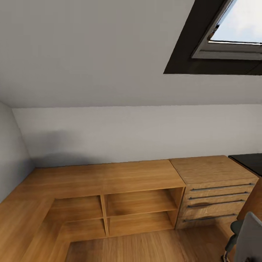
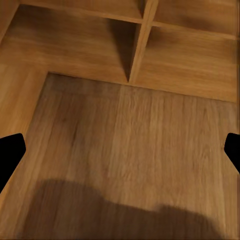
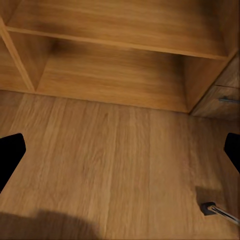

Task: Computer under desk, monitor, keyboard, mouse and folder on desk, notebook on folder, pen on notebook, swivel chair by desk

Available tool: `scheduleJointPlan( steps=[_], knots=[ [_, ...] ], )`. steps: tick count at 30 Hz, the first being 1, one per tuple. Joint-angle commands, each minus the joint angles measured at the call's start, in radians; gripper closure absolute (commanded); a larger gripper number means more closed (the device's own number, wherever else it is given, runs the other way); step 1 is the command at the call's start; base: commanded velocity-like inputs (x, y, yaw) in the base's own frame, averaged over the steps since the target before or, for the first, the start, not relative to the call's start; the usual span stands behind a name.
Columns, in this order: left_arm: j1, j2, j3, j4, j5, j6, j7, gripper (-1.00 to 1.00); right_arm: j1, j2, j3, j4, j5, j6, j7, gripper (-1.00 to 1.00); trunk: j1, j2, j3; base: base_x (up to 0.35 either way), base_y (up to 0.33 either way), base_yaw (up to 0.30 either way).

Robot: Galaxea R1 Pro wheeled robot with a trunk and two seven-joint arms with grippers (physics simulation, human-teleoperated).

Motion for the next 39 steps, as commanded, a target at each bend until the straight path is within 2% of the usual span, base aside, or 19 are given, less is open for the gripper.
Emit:
scheduleJointPlan(
  steps=[1,14,23,33,39],
  knots=[
    [0.000,-0.001,-0.008,0.000,0.003,-0.002,0.009,-1.00,0.000,0.001,0.009,0.000,0.001,0.000,-0.010,-1.00,0.004,-0.008,-0.002,0.000,0.000,-0.175],
    [0.000,-0.008,-0.006,0.001,0.006,0.001,0.011,-1.00,0.000,0.001,0.008,0.000,0.001,0.000,-0.010,-1.00,0.054,-0.099,-0.029,0.000,0.000,-0.185],
    [0.000,-0.008,-0.004,0.002,0.008,0.001,0.012,-1.00,0.000,0.001,0.008,0.000,0.001,-0.001,-0.010,-1.00,0.089,-0.162,-0.056,0.000,0.000,-0.237],
    [0.000,-0.008,-0.002,0.002,0.009,0.013,0.012,-1.00,0.000,0.003,0.011,-0.001,0.001,-0.001,-0.010,-1.00,0.127,-0.232,-0.087,0.000,0.000,-0.057],
    [0.000,-0.007,-0.001,0.002,0.010,0.020,0.012,-1.00,0.000,0.003,0.011,-0.002,0.001,-0.001,-0.010,-1.00,0.150,-0.274,-0.106,0.000,0.000,-0.188]
  ],
)
